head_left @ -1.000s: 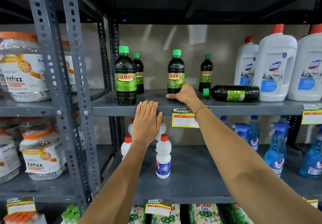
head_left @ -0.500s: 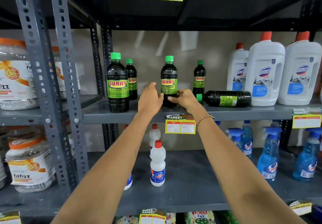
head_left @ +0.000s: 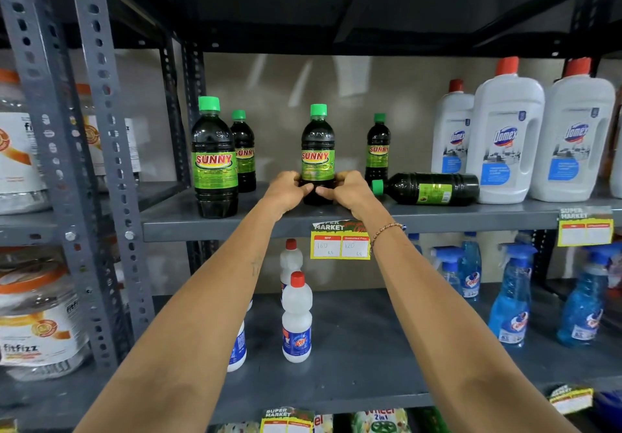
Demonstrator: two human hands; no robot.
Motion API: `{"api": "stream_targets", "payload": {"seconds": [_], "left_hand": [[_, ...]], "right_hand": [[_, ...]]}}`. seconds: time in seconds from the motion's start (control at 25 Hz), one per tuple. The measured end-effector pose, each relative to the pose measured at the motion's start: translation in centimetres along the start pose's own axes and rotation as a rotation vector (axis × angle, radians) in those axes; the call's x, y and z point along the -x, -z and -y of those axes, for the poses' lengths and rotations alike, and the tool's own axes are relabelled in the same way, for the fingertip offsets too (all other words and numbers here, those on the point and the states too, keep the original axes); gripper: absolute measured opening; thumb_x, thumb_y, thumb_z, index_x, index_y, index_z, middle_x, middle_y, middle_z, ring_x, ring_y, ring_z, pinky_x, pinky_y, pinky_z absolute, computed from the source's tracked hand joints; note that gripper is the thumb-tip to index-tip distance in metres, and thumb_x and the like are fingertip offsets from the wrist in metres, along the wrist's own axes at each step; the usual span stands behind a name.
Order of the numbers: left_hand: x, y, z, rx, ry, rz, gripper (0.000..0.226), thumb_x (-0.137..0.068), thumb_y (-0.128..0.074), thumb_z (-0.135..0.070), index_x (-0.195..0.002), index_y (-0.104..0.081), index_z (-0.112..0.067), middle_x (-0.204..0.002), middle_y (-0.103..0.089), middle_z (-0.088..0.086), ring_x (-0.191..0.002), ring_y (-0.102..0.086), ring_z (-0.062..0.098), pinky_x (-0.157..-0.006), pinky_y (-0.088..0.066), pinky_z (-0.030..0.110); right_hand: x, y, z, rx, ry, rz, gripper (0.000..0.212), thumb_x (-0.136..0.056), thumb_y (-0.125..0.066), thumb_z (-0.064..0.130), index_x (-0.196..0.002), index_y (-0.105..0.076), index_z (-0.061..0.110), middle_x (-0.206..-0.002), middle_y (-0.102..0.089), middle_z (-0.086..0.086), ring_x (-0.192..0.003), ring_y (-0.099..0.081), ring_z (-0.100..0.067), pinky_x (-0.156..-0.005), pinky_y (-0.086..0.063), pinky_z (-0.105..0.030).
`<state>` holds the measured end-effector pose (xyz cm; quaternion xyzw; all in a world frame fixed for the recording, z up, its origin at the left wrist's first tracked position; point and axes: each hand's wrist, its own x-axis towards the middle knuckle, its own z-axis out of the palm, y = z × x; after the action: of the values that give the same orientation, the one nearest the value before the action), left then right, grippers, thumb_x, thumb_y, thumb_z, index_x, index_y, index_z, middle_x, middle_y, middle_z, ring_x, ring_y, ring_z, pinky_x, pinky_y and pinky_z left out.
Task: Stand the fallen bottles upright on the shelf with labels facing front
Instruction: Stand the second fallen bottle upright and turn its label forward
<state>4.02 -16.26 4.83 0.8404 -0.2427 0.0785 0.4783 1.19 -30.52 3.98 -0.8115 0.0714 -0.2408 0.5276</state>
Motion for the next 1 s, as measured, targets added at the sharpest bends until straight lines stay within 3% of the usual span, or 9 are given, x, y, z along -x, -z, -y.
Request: {"api": "stream_targets", "payload": {"seconds": [0.48,0.68,0.84,1.0], "left_hand": [[1.0,-0.7,-0.4,-0.048,-0.041,-0.119,0.03,-0.086,-0.067,-0.021,-0.11,-0.063,-0.002,-0.109,-0.068,0.015,-0.104,-0.063,0.027,-0.09,-0.047,0.033],[3.9,-0.1,-1.3,-0.011,-0.042,-0.171,0.033,-0.08,-0.074,-0.022,-0.106,-0.066,-0.003,-0.104,-0.071,0.015,-0.1,-0.065,0.026,-0.092,-0.05,0.038],[5.0,0.1,-1.9,-0.011,-0.053,-0.202,0.036,-0.079,-0.074,-0.025,-0.107,-0.066,-0.004,-0.104,-0.071,0.014,-0.099,-0.065,0.024,-0.092,-0.05,0.036],[6.8,0.0,-2.1,0.002,-0.081,-0.224,0.041,-0.079,-0.074,-0.027,-0.112,-0.065,-0.004,-0.108,-0.069,0.015,-0.101,-0.065,0.024,-0.09,-0.05,0.032]], "right_hand": [[0.1,0.0,-0.1,0.076,-0.04,0.047,0.041,-0.082,-0.07,0.017,-0.122,-0.062,0.009,-0.115,-0.07,-0.015,-0.111,-0.065,-0.029,-0.101,-0.05,-0.045],[3.4,1.3,1.4,0.114,-0.011,0.087,0.036,-0.086,-0.066,0.014,-0.122,-0.063,0.008,-0.113,-0.071,-0.016,-0.097,-0.062,-0.022,-0.1,-0.05,-0.043],[4.4,2.1,2.0,0.097,0.002,0.111,0.034,-0.086,-0.066,0.012,-0.12,-0.063,0.008,-0.114,-0.07,-0.016,-0.111,-0.064,-0.029,-0.102,-0.049,-0.046],[6.0,2.7,2.3,0.124,0.02,0.144,0.033,-0.088,-0.064,0.012,-0.121,-0.063,0.007,-0.116,-0.069,-0.015,-0.108,-0.063,-0.026,-0.103,-0.048,-0.045]]}}
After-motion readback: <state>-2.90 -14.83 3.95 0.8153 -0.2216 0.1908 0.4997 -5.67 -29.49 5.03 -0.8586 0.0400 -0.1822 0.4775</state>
